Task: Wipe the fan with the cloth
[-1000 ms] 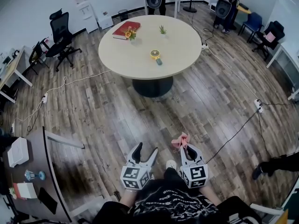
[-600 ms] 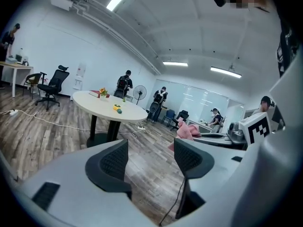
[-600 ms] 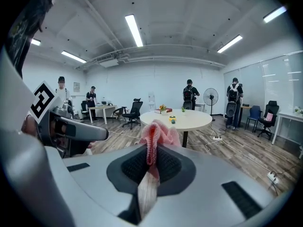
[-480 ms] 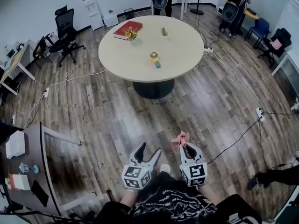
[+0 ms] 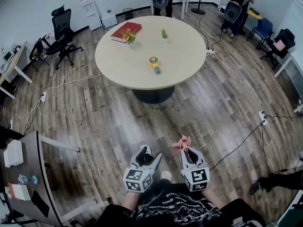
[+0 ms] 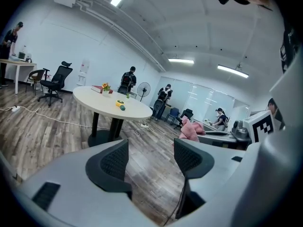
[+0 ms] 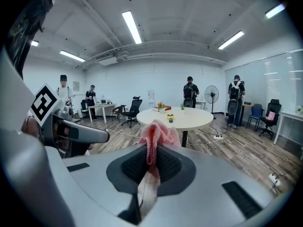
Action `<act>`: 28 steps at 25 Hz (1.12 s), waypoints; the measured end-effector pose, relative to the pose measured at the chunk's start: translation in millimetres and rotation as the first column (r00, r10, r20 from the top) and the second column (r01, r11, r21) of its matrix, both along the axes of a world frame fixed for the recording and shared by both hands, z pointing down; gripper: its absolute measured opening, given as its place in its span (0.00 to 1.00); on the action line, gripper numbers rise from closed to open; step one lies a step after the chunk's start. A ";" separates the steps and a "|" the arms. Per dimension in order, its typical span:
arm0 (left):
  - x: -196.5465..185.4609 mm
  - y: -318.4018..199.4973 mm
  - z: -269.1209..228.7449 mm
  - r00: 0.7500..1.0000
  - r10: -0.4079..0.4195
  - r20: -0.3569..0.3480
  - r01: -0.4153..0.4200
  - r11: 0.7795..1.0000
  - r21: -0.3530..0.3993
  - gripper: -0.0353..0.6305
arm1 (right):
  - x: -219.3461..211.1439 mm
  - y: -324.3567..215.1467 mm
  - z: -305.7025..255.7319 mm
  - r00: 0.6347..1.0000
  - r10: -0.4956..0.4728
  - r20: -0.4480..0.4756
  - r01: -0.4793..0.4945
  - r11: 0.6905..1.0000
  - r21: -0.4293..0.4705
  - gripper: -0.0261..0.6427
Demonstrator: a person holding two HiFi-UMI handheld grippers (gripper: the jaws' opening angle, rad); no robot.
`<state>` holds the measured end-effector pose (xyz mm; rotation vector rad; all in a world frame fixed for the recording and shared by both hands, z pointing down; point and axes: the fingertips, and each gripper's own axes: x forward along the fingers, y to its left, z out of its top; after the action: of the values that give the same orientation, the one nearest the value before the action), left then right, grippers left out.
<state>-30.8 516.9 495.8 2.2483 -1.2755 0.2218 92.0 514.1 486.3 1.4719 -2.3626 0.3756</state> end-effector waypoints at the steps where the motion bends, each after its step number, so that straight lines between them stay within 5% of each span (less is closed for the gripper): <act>1: -1.3 -9.1 1.2 1.000 0.008 0.002 -0.008 1.000 -0.001 0.52 | -1.1 -8.8 -0.4 1.000 0.008 -0.003 -0.008 1.000 0.001 0.08; 20: -65.4 -230.1 4.5 0.984 0.175 0.027 -0.176 0.984 0.009 0.52 | -74.2 -203.2 7.4 0.992 0.107 -0.062 -0.109 0.993 -0.034 0.08; 28: -99.7 -283.6 19.0 0.990 0.141 0.020 -0.141 0.990 -0.015 0.52 | -97.7 -237.3 24.8 0.990 0.126 -0.069 -0.129 0.990 -0.053 0.08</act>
<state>-130.6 233.3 514.8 2.3327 -1.1226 0.3058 -5.7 276.7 511.0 1.5886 -2.1958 0.4164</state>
